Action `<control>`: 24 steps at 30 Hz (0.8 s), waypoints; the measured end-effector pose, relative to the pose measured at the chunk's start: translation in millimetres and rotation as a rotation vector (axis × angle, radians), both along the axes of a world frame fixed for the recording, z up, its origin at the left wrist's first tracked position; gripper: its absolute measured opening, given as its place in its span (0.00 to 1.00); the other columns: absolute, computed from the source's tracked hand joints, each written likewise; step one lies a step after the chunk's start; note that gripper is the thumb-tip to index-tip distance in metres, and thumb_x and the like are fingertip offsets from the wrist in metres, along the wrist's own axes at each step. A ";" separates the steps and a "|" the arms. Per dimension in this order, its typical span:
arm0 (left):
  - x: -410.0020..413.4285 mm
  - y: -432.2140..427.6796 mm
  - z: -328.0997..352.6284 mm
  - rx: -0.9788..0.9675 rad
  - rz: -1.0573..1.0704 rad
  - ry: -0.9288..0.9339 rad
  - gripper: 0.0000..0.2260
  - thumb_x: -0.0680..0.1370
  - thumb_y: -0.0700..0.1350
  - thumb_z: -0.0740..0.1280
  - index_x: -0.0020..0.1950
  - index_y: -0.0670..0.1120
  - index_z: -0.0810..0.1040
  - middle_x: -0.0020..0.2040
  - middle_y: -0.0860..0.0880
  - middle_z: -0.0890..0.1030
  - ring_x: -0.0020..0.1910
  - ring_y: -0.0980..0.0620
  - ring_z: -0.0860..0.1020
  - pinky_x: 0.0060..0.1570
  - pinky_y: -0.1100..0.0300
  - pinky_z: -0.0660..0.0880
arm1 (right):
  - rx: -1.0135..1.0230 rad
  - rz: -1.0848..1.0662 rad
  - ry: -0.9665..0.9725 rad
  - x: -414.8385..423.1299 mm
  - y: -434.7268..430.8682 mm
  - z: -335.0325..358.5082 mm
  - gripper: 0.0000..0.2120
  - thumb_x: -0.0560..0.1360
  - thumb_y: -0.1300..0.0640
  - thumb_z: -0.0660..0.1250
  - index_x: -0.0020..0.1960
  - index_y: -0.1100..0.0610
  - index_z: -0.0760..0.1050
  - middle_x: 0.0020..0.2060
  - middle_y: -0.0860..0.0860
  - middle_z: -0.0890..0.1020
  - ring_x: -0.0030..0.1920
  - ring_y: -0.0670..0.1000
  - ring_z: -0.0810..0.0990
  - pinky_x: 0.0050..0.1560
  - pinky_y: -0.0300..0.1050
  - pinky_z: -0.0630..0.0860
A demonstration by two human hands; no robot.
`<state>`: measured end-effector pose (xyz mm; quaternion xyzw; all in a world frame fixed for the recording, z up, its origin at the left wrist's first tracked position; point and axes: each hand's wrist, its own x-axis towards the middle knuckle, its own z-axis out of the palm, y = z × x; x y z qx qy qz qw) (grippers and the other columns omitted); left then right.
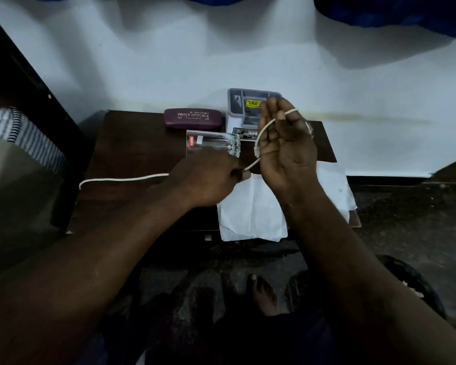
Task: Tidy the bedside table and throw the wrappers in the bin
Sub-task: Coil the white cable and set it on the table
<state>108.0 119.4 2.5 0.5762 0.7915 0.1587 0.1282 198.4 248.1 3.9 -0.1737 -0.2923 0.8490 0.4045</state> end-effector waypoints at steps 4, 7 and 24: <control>-16.8 -5.3 16.7 0.180 0.075 0.078 0.09 0.80 0.50 0.67 0.55 0.51 0.86 0.52 0.46 0.86 0.51 0.43 0.83 0.47 0.54 0.76 | 0.357 0.095 -0.391 -2.7 -10.2 2.2 0.13 0.83 0.71 0.59 0.51 0.60 0.80 0.45 0.54 0.86 0.50 0.53 0.86 0.58 0.46 0.82; -28.0 -12.3 24.5 0.262 0.060 0.024 0.06 0.76 0.45 0.70 0.51 0.52 0.85 0.52 0.51 0.87 0.51 0.48 0.83 0.50 0.54 0.77 | 0.472 0.229 -0.570 -4.7 -19.7 -0.3 0.14 0.81 0.72 0.58 0.48 0.60 0.80 0.43 0.58 0.85 0.46 0.58 0.85 0.53 0.54 0.83; -57.9 -27.0 29.6 0.460 -0.001 0.030 0.11 0.79 0.52 0.69 0.50 0.46 0.86 0.43 0.47 0.83 0.42 0.48 0.81 0.44 0.51 0.76 | 0.394 0.742 -0.585 -2.2 -28.0 14.3 0.25 0.85 0.38 0.54 0.45 0.57 0.77 0.29 0.50 0.74 0.25 0.45 0.65 0.26 0.36 0.59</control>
